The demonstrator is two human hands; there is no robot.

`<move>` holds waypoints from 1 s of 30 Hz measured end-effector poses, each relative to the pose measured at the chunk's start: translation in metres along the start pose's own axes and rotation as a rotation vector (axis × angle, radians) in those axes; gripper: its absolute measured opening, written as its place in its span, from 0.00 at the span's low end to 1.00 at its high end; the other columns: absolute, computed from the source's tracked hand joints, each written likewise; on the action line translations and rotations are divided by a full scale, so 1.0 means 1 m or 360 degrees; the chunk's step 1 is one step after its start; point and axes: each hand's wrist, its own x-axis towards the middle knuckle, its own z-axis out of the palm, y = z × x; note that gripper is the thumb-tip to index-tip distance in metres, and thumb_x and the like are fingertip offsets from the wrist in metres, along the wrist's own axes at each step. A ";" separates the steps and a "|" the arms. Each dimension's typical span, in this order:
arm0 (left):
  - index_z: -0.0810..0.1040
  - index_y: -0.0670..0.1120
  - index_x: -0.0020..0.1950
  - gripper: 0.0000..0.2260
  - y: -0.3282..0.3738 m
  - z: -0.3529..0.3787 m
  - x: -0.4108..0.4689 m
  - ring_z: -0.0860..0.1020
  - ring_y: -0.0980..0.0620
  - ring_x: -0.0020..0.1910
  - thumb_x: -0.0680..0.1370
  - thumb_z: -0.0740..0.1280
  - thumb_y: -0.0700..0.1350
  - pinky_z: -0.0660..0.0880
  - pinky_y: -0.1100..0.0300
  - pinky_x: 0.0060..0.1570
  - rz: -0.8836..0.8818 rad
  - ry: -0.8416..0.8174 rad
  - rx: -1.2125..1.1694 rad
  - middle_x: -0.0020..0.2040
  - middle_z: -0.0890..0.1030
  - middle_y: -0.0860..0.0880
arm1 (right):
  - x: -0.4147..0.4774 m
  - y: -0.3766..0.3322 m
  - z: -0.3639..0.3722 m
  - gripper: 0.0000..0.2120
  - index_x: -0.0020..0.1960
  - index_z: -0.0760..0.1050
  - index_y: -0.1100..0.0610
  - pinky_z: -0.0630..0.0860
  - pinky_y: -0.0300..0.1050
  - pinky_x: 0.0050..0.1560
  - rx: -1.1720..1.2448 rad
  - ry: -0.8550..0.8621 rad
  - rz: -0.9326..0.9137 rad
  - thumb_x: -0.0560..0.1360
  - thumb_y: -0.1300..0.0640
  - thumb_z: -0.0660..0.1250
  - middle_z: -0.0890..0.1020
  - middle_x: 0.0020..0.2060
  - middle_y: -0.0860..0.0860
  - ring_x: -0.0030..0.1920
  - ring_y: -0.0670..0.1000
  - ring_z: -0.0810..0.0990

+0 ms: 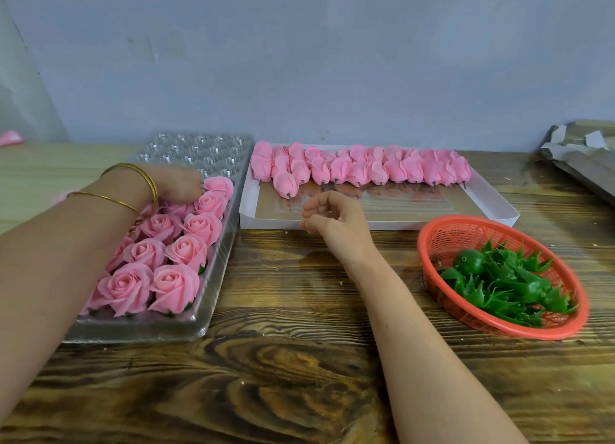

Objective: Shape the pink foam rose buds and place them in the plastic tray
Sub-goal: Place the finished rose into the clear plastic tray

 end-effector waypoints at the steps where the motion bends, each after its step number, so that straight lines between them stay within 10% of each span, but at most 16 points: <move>1: 0.77 0.35 0.54 0.12 0.000 0.000 0.000 0.76 0.43 0.49 0.82 0.56 0.39 0.73 0.54 0.52 -0.0006 0.0002 -0.0002 0.56 0.78 0.36 | 0.000 0.000 0.000 0.13 0.40 0.76 0.55 0.77 0.58 0.55 -0.0003 0.0001 0.0000 0.70 0.73 0.66 0.78 0.38 0.54 0.45 0.58 0.78; 30: 0.59 0.41 0.75 0.23 0.004 -0.006 -0.002 0.66 0.42 0.71 0.83 0.56 0.50 0.65 0.55 0.65 -0.0079 -0.0071 -0.0086 0.74 0.64 0.39 | 0.000 0.001 0.000 0.11 0.40 0.77 0.55 0.76 0.60 0.58 -0.0057 -0.0015 -0.0010 0.70 0.71 0.66 0.77 0.38 0.54 0.52 0.66 0.80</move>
